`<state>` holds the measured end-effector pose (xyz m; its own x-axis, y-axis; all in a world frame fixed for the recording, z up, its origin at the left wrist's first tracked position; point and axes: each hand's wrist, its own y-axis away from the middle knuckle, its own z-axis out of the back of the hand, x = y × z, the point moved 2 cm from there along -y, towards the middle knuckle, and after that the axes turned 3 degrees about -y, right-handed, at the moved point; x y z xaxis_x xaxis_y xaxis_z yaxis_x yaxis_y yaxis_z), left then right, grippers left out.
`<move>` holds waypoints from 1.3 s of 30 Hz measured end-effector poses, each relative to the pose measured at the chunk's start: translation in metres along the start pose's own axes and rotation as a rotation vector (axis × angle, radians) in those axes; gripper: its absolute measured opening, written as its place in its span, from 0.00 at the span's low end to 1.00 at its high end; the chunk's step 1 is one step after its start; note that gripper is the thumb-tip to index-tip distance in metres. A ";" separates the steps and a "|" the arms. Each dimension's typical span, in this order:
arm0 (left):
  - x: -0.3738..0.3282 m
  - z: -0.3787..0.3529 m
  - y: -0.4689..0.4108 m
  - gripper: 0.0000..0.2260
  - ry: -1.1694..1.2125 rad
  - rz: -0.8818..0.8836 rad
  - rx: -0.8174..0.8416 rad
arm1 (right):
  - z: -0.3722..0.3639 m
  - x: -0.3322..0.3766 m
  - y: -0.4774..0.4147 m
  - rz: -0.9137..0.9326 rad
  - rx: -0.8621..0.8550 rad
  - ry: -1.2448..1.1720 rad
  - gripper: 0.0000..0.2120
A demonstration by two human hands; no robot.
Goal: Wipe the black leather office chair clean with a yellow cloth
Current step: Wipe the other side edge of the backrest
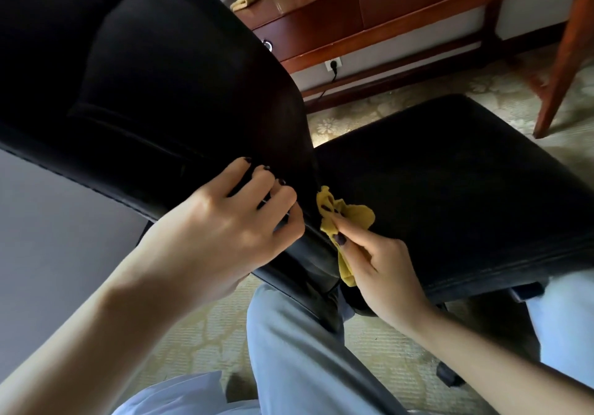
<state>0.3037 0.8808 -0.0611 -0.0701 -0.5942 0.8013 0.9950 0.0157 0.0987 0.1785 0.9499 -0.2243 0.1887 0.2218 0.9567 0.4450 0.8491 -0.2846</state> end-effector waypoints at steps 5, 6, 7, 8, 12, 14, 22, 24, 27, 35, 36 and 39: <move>0.001 -0.002 -0.001 0.13 0.004 -0.037 0.004 | -0.005 -0.006 -0.049 0.034 0.048 -0.003 0.20; 0.001 -0.002 -0.001 0.13 -0.001 -0.045 -0.003 | -0.007 -0.007 -0.061 0.028 0.069 -0.011 0.20; 0.002 -0.003 -0.002 0.12 -0.006 -0.053 -0.013 | -0.010 -0.010 -0.072 0.008 0.089 -0.035 0.19; 0.002 -0.003 -0.002 0.12 -0.008 -0.061 -0.024 | -0.013 -0.013 -0.084 -0.016 0.105 -0.062 0.19; 0.003 -0.006 -0.003 0.13 -0.004 -0.074 -0.059 | -0.022 -0.029 -0.126 -0.104 0.129 -0.052 0.19; 0.001 -0.008 -0.002 0.15 0.004 -0.072 -0.067 | -0.024 -0.040 -0.140 -0.147 0.134 -0.034 0.19; 0.001 -0.007 -0.001 0.13 0.002 -0.071 -0.051 | -0.029 -0.061 -0.148 -0.328 0.161 -0.087 0.19; 0.000 -0.007 -0.001 0.13 0.003 -0.065 -0.052 | -0.026 -0.064 -0.140 -0.347 0.173 -0.100 0.18; -0.001 -0.007 -0.002 0.13 -0.003 -0.062 -0.044 | -0.020 -0.070 -0.120 -0.375 0.201 -0.112 0.18; 0.000 -0.002 -0.002 0.16 0.028 -0.048 -0.006 | 0.000 -0.053 -0.052 -0.354 0.209 -0.125 0.16; 0.000 -0.001 -0.002 0.16 0.027 -0.044 -0.006 | 0.001 -0.051 -0.045 -0.345 0.194 -0.117 0.16; 0.000 -0.001 -0.001 0.16 0.029 -0.035 -0.009 | 0.005 -0.039 -0.027 -0.305 0.144 -0.115 0.15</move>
<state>0.3029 0.8799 -0.0618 -0.1032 -0.6173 0.7799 0.9926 -0.0128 0.1211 0.1549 0.9210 -0.2533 -0.0371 -0.0074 0.9993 0.3366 0.9415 0.0195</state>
